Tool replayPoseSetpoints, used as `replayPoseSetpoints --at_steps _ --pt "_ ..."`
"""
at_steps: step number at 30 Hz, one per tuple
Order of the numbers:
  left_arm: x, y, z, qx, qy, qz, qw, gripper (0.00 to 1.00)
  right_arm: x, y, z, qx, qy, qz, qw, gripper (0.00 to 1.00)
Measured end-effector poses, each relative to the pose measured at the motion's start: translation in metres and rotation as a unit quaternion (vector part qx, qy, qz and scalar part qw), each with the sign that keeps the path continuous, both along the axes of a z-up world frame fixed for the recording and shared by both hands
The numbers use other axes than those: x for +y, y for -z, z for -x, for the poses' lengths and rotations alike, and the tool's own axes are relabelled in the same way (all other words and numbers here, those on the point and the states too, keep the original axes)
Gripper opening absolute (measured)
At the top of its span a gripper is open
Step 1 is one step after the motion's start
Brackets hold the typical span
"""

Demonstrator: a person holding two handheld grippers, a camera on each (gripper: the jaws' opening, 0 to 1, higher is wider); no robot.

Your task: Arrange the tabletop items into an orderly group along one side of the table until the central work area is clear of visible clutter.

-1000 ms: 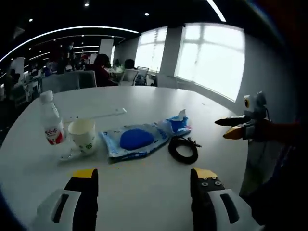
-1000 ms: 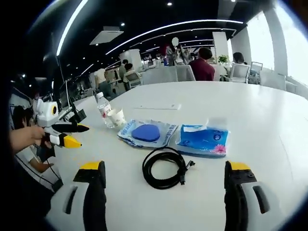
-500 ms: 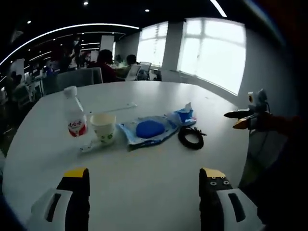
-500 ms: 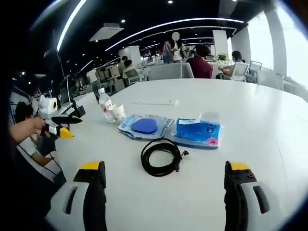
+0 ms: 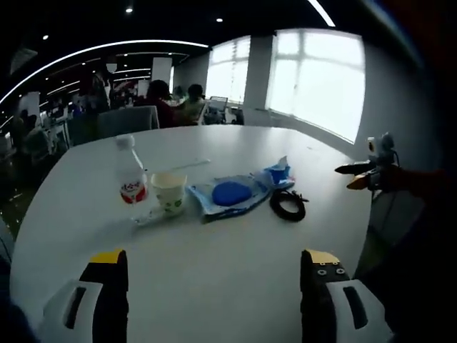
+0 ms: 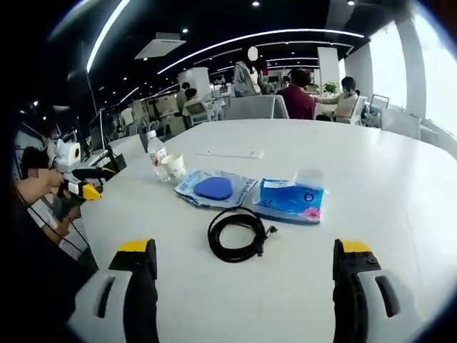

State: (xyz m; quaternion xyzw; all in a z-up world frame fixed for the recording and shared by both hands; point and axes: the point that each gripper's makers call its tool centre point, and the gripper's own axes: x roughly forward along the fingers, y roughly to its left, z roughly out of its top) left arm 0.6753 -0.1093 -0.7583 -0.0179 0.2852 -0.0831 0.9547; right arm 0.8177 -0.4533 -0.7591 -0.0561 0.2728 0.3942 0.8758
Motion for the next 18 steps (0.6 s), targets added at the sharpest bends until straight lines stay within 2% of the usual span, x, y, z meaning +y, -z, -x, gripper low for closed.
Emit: replayPoseSetpoints --at_steps 18 --pt "-0.0041 -0.0075 0.0015 -0.013 -0.004 0.006 0.9999 0.99 0.0068 0.0035 0.0015 0.005 0.004 0.003 1.0 1.0"
